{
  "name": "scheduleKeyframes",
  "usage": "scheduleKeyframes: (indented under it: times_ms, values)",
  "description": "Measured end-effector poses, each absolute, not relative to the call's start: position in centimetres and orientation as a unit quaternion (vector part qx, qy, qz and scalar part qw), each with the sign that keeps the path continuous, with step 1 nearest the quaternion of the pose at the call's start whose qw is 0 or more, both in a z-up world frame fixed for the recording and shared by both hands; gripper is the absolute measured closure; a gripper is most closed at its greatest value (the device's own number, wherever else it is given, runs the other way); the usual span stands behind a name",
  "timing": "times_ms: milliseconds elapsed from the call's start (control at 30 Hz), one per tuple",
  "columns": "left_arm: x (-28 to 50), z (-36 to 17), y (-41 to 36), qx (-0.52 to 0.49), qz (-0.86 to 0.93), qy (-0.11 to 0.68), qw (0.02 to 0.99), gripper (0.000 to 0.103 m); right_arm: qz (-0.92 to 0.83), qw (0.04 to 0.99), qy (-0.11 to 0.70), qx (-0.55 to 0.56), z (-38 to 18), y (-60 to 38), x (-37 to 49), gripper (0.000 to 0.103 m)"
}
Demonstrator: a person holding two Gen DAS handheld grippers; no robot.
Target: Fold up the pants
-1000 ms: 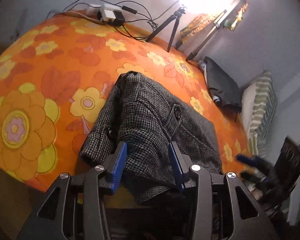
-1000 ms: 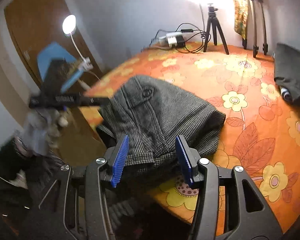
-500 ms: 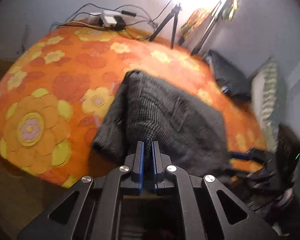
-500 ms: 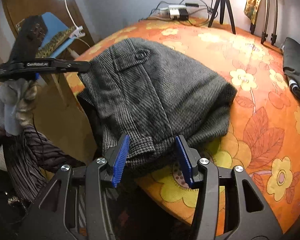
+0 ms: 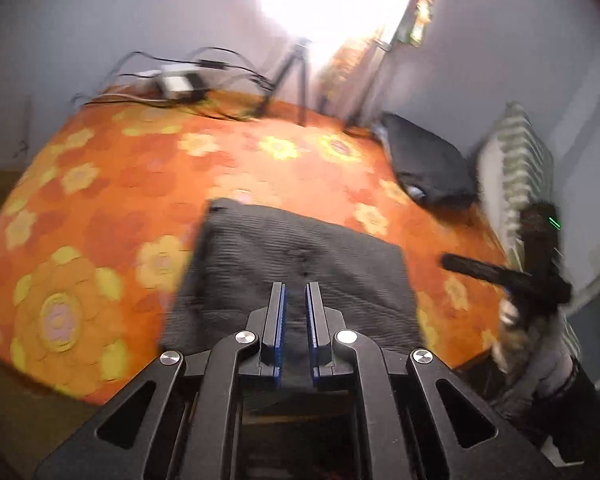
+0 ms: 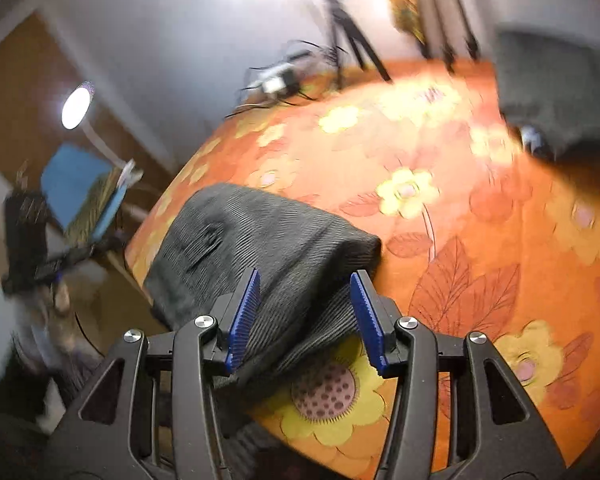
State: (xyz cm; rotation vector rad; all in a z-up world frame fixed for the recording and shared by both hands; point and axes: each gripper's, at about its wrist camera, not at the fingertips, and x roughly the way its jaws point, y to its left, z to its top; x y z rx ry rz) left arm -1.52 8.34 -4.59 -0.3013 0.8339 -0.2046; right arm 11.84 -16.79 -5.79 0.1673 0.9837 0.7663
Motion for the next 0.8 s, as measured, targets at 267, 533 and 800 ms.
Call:
scheduleKeyframes:
  times_ms: [267, 533, 800]
  values:
    - [1.3, -7.5, -0.1, -0.094, -0.207, 0.432, 0.873, 0.095, 0.295, 0.768, 0.539, 0.181, -11.1, -17.4, 17.3, 0.052]
    - [1.0, -11.7, -3.4, -0.057, -0.254, 0.486, 0.834, 0.095, 0.299, 0.760, 0.550, 0.173, -12.5, -14.4, 18.4, 0.083]
    - [-0.6, -10.7, -2.0, -0.074, -0.266, 0.477, 0.834, 0.095, 0.283, 0.792, 0.529, 0.112, -12.1, -13.5, 18.1, 0.090]
